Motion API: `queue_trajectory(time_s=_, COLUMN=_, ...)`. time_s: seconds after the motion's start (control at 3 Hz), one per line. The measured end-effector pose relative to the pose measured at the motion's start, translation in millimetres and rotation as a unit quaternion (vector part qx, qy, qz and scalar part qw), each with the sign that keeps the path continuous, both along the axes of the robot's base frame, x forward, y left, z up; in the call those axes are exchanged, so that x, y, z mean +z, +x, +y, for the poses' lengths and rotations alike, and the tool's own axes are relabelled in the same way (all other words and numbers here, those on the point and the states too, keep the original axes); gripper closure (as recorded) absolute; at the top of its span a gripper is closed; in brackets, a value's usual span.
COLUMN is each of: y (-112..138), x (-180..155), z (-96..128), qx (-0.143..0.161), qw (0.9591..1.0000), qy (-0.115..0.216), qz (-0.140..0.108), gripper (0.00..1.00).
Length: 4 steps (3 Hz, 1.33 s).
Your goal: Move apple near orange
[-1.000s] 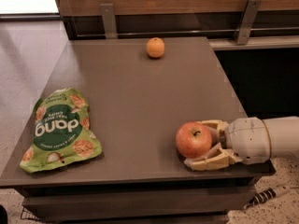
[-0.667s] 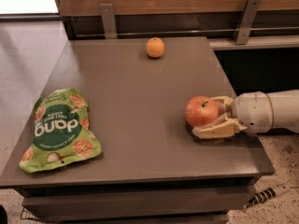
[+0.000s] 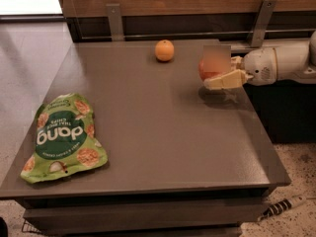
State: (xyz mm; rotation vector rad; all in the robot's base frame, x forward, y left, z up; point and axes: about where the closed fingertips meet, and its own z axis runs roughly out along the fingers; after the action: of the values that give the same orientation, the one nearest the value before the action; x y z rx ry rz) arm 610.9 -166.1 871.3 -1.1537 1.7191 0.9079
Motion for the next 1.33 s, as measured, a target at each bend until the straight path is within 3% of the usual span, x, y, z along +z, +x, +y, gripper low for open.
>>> queue_trajectory(time_s=0.67, y=82.8, x=27.4, z=-8.2, qx=-0.076, qw=0.9945, qy=-0.043, qz=-0.057, gripper=1.0)
queue_trajectory(time_s=1.33, y=152.6, x=-22.4, z=-9.7, qx=-0.105, qw=0.9877, qy=-0.053, qz=-0.103, gripper=1.0)
